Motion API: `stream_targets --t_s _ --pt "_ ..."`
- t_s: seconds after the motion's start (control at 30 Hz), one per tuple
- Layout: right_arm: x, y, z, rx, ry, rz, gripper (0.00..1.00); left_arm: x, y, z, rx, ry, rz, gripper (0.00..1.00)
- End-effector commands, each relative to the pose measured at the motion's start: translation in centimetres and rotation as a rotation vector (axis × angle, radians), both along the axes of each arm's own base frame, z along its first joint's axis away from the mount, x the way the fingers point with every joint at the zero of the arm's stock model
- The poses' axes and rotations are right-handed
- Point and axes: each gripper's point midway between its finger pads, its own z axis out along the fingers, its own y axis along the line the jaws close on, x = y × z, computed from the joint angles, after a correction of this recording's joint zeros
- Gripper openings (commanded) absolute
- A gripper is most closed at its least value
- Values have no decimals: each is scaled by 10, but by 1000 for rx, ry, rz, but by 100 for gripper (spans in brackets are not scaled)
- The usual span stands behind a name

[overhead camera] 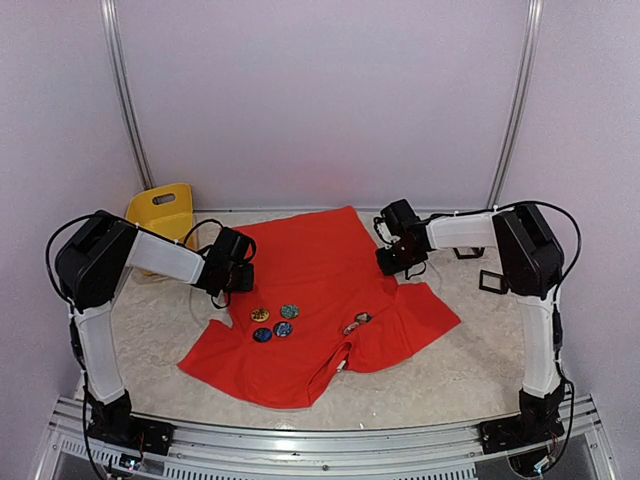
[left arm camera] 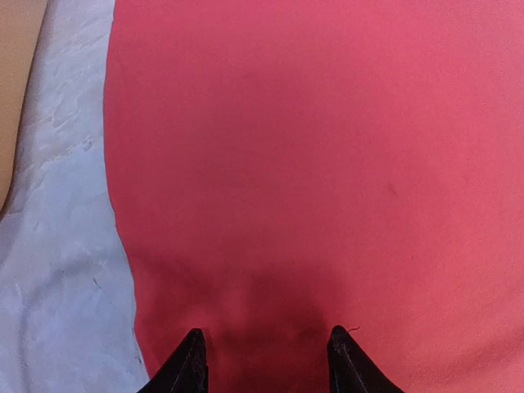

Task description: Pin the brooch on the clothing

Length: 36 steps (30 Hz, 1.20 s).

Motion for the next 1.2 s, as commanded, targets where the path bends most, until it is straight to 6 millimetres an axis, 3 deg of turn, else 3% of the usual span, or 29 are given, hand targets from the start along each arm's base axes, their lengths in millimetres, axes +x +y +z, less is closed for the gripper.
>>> stream_targets --t_s 0.0,0.07,0.23,0.37,0.5,0.6,0.77,0.83,0.93,1.07,1.17 --pt "-42 1 54 -56 -57 60 21 21 4 22 58 -62 9 47" --pt "-73 8 72 -19 -71 89 21 24 3 32 65 -88 2 47" --pt "-169 44 55 104 63 216 20 16 -4 56 42 -126 -13 49" --pt "-230 55 32 182 219 219 12 -18 -30 67 10 -143 -72 51" --pt "-276 47 -4 190 353 184 6 -41 -35 60 -48 -122 -88 52" --pt "-308 23 -36 142 456 118 4 -41 -28 46 -41 -96 -62 52" --pt "-353 -14 -47 40 538 4 4 -38 -15 18 -7 -44 -25 52" --pt "-369 -27 -43 23 561 -29 4 -36 -8 10 4 -29 -13 52" --pt "-376 -32 -30 44 559 -39 4 -33 -3 3 14 -21 -12 52" --pt "-352 -5 12 114 447 47 6 -35 -22 21 8 -70 -89 53" --pt "-322 18 44 126 320 127 6 -46 -44 52 15 -138 -163 55"
